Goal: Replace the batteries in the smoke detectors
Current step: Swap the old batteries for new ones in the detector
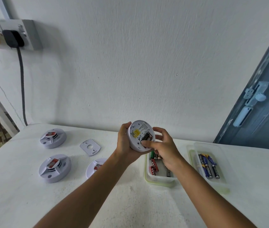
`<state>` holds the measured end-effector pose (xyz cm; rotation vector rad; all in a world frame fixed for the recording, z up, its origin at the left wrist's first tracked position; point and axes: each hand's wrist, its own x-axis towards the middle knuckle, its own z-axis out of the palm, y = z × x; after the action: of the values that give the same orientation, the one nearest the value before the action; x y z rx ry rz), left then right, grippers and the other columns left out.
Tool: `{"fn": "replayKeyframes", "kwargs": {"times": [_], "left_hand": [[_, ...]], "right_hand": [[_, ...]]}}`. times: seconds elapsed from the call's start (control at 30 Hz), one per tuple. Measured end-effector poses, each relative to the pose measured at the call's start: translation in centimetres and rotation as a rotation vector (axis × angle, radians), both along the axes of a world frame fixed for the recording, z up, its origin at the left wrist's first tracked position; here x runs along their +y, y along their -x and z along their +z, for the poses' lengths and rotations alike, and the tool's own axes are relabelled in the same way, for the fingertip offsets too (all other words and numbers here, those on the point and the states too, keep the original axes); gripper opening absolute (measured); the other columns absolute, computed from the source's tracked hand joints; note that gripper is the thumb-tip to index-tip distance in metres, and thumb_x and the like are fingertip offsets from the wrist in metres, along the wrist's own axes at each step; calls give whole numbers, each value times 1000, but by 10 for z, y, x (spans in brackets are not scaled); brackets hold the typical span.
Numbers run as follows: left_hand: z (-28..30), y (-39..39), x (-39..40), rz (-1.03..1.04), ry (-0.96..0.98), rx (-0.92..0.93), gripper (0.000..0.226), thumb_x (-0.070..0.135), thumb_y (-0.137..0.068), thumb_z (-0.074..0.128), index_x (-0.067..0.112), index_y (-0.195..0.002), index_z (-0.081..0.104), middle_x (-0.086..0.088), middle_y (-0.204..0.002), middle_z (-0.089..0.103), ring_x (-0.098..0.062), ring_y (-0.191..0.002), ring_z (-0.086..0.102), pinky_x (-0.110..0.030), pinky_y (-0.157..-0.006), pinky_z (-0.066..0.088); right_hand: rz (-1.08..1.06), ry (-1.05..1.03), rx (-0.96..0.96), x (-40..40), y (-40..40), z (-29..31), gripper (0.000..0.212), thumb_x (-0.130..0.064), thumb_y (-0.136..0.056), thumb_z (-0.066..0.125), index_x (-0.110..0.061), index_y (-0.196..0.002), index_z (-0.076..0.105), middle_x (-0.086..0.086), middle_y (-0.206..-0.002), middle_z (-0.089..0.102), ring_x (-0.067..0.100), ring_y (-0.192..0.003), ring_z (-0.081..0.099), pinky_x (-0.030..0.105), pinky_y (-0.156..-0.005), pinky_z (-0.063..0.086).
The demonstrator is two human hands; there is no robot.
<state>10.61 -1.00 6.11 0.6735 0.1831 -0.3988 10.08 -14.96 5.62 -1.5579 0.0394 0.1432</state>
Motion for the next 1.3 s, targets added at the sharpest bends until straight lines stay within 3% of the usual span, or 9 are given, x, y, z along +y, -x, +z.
{"fn": "replayKeyframes", "kwargs": {"times": [0.1, 0.17, 0.3, 0.5, 0.93, 1.1, 1.3], "left_hand": [[1, 0, 3, -18, -39, -2, 58, 49, -91, 37, 7, -91, 77, -22, -100, 69, -38, -103, 56, -53, -95, 41], [3, 1, 7, -45, -87, -18, 60, 51, -90, 37, 9, -91, 79, -20, -100, 70, -36, -102, 58, -52, -93, 43], [9, 2, 9, -110, -140, -32, 55, 50, -83, 41, 10, -95, 78, -20, -102, 70, -36, -100, 59, -50, -95, 42], [13, 5, 14, -165, -149, -58, 54, 46, -84, 37, 11, -83, 78, -16, -89, 71, -32, -90, 58, -43, -86, 42], [15, 6, 17, -167, -157, -70, 50, 45, -78, 42, 11, -86, 77, -15, -92, 69, -32, -88, 58, -44, -84, 42], [10, 6, 18, -140, -153, -52, 56, 47, -88, 33, 12, -86, 76, -15, -93, 69, -31, -88, 59, -44, -84, 43], [9, 15, 20, -114, -170, -60, 52, 47, -82, 38, 11, -89, 75, -15, -92, 69, -30, -82, 62, -41, -80, 46]], "right_hand": [[37, -7, 9, 0, 2, 4, 70, -17, -62, 88, -27, -123, 53, 2, -114, 63, 20, -102, 64, 33, -75, 53], [68, -32, -65, 2, 4, 6, 55, -13, -69, 84, -24, -117, 59, 5, -107, 68, 23, -97, 68, 36, -76, 58], [86, -216, -52, 1, 7, 15, 32, -11, -81, 73, -15, -111, 63, 9, -96, 74, 27, -89, 71, 33, -64, 57], [122, -254, -10, -1, 8, 20, 35, 3, -78, 70, -15, -108, 67, 4, -90, 75, 20, -80, 73, 29, -58, 55], [145, -291, 6, 0, 8, 18, 40, 10, -77, 66, -16, -107, 70, 7, -94, 75, 24, -87, 70, 30, -61, 55], [157, -294, 21, 0, 8, 16, 42, 11, -76, 66, -17, -107, 70, 7, -96, 75, 27, -91, 69, 35, -69, 56], [206, -294, 36, 3, 9, 11, 43, 12, -78, 64, -16, -110, 70, 9, -101, 74, 28, -95, 69, 39, -74, 55]]}}
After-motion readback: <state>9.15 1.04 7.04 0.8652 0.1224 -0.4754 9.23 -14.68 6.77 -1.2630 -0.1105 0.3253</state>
